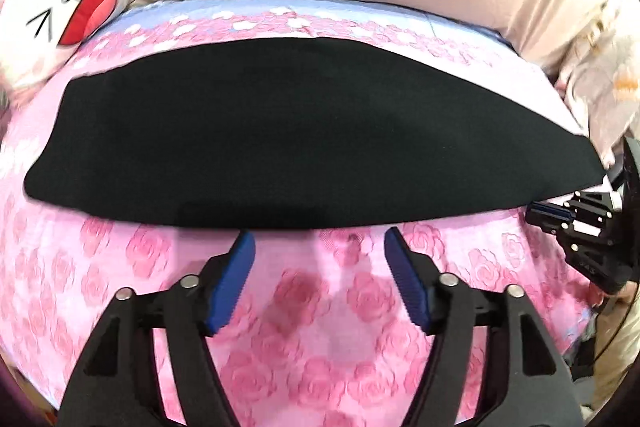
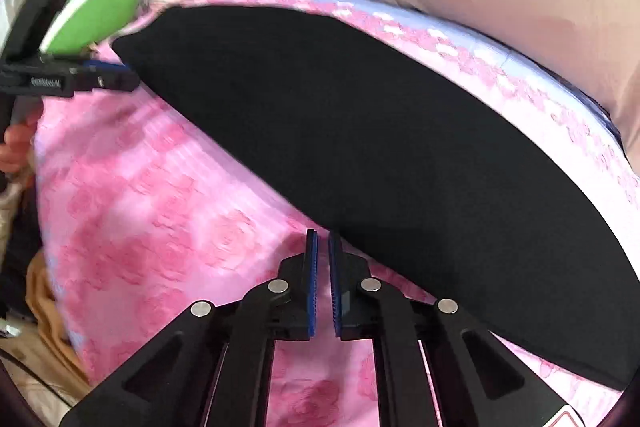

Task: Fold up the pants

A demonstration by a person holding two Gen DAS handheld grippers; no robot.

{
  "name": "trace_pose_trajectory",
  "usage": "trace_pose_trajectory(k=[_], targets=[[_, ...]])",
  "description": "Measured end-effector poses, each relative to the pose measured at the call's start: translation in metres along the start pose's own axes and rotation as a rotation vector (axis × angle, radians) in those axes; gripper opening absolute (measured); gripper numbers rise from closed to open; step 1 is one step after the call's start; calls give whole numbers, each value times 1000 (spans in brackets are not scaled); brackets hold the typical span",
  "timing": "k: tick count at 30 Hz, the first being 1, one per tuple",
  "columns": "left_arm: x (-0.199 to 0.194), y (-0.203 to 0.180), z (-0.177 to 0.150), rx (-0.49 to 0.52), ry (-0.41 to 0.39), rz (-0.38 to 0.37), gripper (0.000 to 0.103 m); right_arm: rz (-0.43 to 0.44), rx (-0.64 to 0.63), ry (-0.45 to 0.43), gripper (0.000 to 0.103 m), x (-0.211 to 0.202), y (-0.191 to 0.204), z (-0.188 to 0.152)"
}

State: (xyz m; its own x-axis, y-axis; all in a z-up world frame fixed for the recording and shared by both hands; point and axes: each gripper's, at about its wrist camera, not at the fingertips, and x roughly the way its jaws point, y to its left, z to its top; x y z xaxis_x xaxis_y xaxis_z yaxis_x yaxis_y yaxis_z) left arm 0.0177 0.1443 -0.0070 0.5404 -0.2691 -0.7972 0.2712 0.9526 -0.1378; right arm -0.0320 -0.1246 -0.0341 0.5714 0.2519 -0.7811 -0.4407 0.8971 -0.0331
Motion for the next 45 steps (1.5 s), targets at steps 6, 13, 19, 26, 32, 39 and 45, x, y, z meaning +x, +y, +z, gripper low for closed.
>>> trace_pose_trajectory(k=[6,13,19,26,32,39,45], targets=[[-22,15,-3,-65,-56,53,72,142,-72,-110,42,-2,39,47],[-33,23,-5,-84,-94,167,76,172,-43,1,23,52,53,66],[-44,28,-3,-136,-160,281,88,-78,230,-155,26,-38,-37,16],[-35,-3,9,-130,-196,353,90,-523,774,-153,31,-143,-211,-128],[-21,-49,17,-91,-172,320,92,-548,875,-160,38,-159,-269,-176],[-12,-86,24,-47,-160,314,93,-512,881,-77,25,-137,-308,-181],[-10,-90,29,-48,-138,325,93,-511,808,-195,7,-171,-287,-168]])
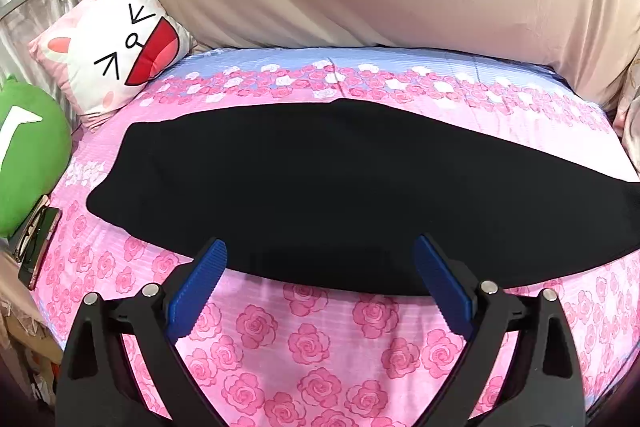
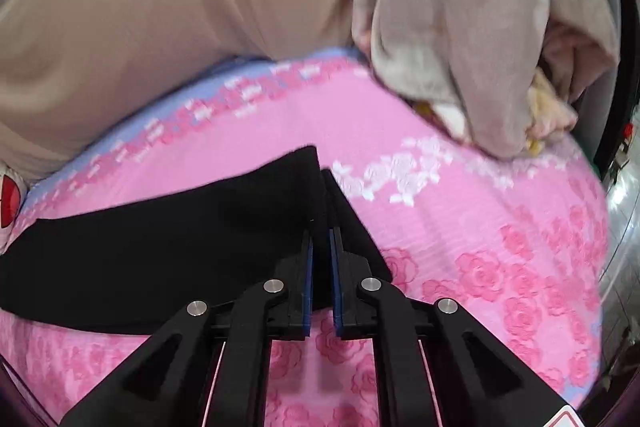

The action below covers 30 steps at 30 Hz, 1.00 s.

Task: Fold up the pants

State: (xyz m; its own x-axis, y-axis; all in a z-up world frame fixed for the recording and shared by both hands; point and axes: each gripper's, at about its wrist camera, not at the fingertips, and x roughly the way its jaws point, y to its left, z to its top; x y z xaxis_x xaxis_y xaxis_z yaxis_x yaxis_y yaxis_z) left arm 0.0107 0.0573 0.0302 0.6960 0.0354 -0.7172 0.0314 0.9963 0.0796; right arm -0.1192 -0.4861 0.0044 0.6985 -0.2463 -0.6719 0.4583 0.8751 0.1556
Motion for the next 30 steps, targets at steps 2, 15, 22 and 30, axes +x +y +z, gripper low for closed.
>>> trace_pose_trajectory(k=[2,15,22,30], targets=[[1,1,0,1,2,8,93,2,9,-19,7,-7,-9,-3],[22,1,-9,-21,68,-16,93,-38,46,81,54,17,-24,-14],[16,6,-14,7,34,55,93,-20,76,160,63,46,-18,-22],[14,4,-6,19,-18,90,93,58,154,142,17,44,-18,-23]])
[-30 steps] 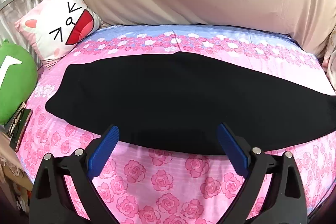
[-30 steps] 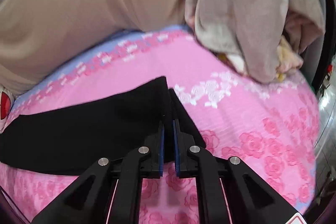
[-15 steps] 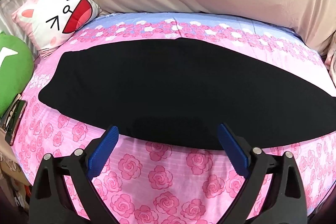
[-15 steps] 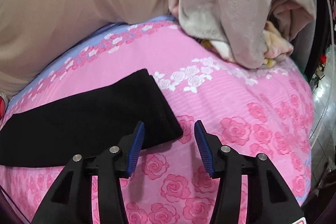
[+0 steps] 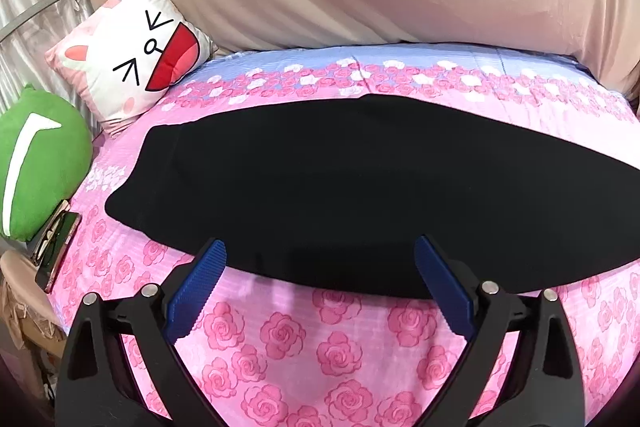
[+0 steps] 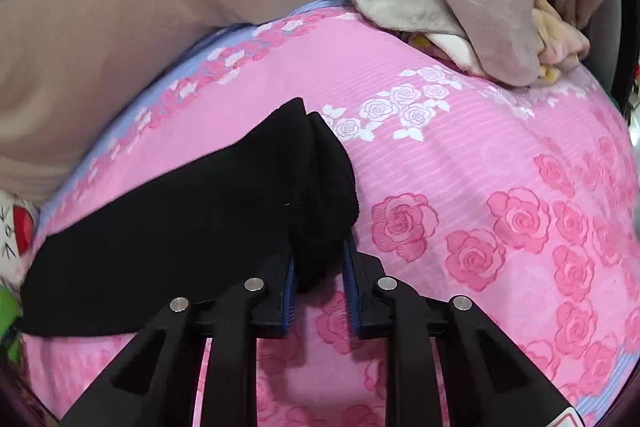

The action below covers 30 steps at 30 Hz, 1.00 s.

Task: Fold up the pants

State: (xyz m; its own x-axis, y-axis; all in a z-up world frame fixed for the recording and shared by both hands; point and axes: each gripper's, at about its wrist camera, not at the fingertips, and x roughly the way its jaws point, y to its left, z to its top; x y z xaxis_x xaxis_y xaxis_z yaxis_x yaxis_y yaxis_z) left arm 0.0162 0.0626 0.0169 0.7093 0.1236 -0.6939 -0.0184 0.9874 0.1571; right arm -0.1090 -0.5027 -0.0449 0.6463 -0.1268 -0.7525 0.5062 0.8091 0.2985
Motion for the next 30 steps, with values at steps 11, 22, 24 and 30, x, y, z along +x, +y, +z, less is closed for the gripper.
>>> trace_pose_trajectory(k=[11,22,24,30], targets=[[2,20,2,-52,-26,-56,93,218,-266,-180,17,-81,164,10],[9,88,-17,-116,-26,-23,93,428,-618,43,17,-1,389,-77],[12,100,-19,-131,-23,-13,93,414,-675,109,24,22,412,-104],[14,116,-21,-181,-17,-54,93,362,-723,88,53,3,399,-143]])
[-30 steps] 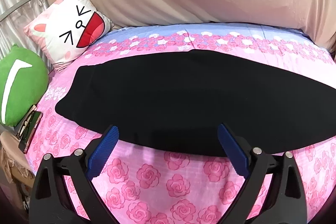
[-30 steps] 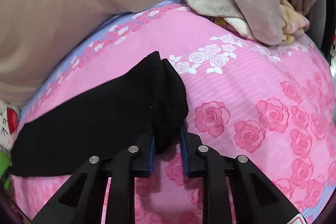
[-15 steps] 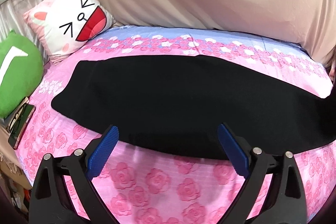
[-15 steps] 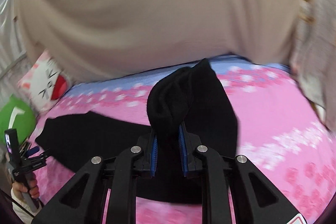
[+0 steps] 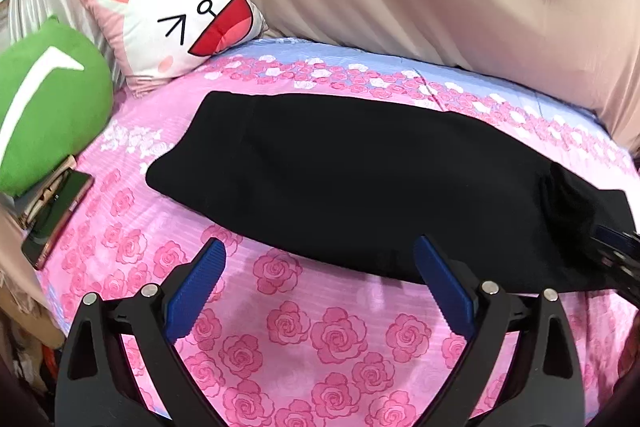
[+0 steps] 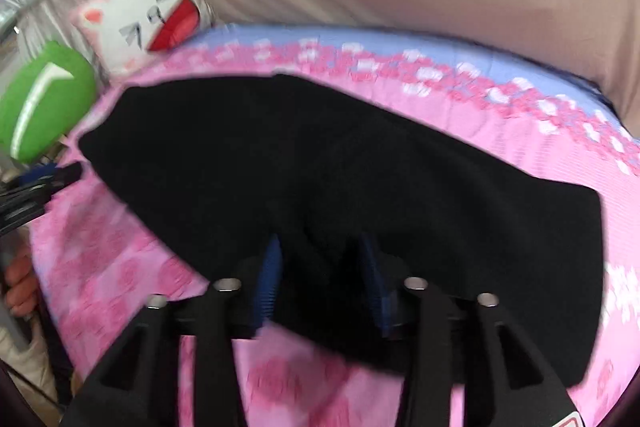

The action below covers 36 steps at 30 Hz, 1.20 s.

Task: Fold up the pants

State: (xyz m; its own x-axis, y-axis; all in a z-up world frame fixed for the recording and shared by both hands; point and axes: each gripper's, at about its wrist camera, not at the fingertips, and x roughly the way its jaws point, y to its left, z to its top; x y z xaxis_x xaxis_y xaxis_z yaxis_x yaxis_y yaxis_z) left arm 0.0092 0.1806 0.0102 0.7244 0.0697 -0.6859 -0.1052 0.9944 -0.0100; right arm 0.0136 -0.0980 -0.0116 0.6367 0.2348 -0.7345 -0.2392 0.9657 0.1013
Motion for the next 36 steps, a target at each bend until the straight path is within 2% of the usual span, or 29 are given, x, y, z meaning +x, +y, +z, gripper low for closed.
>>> trace_pose_trajectory(k=[2,4,7,9,12,15,17,18,20,22,24,26,27,28,30,31,33,36], targets=[[2,-6,2,-8,2,-28,93,-51,11,-50,56,-27,-12,-10],[5,-21,6,-15,21,-113,93,-77,14,-49,56,-43,-25,-21],[9,-46,8,-8,47,-199,93,-54,15,-30,57,-45,-27,-26],[10,-62,8,5,57,-211,93,-28,-27,-28,58,-37,-13,-23],[5,-75,4,47,48,-180,93,17,-115,7,58,-7,16,-17],[1,-73,0,75,46,-150,93,-11,-174,34,56,27,36,-8],[2,-63,1,73,41,-126,93,-69,-196,21,33,43,42,-2],[3,-52,2,63,39,-109,93,-75,-193,16,15,45,42,0],[4,-36,2,39,37,-83,93,-37,-108,7,13,40,39,14],[7,-18,2,2,36,-56,93,-40,-96,-38,13,30,43,25],[12,-5,3,-41,46,-56,93,-15,-107,-43,17,33,53,34],[15,0,2,-61,58,-57,93,31,-119,31,31,61,62,33],[16,2,1,-63,65,-60,93,18,-123,50,32,71,64,27],[15,3,1,-60,67,-62,93,12,-125,18,37,66,65,23],[14,3,-2,-46,64,-57,93,60,-93,9,40,42,58,20],[13,3,-4,-38,65,-54,93,79,-21,-44,51,15,40,16],[14,2,-6,-34,66,-50,93,42,102,-103,61,-22,1,1],[16,-4,-7,-45,72,-69,93,-85,293,-120,63,-68,-67,-29]])
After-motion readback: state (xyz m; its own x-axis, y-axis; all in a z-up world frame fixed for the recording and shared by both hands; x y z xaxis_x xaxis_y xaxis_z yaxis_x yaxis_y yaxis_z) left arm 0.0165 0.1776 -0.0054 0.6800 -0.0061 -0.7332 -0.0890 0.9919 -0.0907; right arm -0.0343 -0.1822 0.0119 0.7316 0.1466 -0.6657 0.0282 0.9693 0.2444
